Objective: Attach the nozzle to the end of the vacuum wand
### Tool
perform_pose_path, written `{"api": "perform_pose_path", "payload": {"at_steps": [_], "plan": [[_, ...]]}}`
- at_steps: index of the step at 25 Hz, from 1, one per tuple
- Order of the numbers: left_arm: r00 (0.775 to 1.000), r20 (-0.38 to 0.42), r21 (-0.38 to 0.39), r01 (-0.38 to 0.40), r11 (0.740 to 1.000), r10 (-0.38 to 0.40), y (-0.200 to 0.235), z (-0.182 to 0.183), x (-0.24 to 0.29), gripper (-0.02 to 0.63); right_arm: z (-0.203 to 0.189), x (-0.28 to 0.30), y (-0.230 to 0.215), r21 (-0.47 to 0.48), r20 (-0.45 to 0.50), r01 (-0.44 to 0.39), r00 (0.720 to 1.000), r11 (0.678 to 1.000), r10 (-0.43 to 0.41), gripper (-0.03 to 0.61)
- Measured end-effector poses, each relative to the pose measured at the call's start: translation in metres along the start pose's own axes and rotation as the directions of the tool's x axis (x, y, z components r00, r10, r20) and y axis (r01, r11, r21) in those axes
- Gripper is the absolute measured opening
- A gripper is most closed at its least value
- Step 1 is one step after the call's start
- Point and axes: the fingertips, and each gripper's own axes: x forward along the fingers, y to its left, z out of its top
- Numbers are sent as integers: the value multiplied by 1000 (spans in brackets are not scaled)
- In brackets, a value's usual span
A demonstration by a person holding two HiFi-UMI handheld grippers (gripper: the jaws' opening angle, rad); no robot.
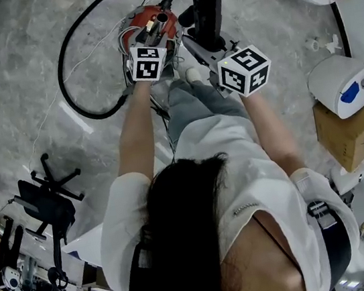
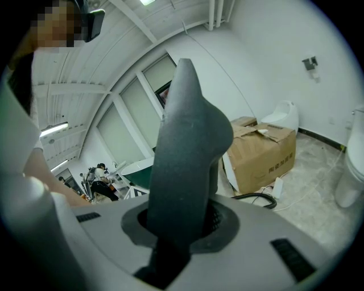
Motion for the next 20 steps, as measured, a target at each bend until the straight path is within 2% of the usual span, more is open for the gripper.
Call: {"api": "perform_pose_path", "payload": {"at_steps": [4,10,14,20], "plan": [[999,4,4,42,999,-42,-4,0,7,242,-3,1,-1,11,-9,-9,1000,1000,9,92],[998,10,-6,54,999,-54,-5,-1,11,240,-2,6,-7,52,-17,-21,1000,998,22,92],[997,38,-42,62,997,-60,-3,0,9,178,-7,8,-1,51,-22,-31,999,998,32,92],[997,32,-15,69,997,-69,-5,-2,9,169,-8,9,5,45,-27,-45,999,998,46,92]]}}
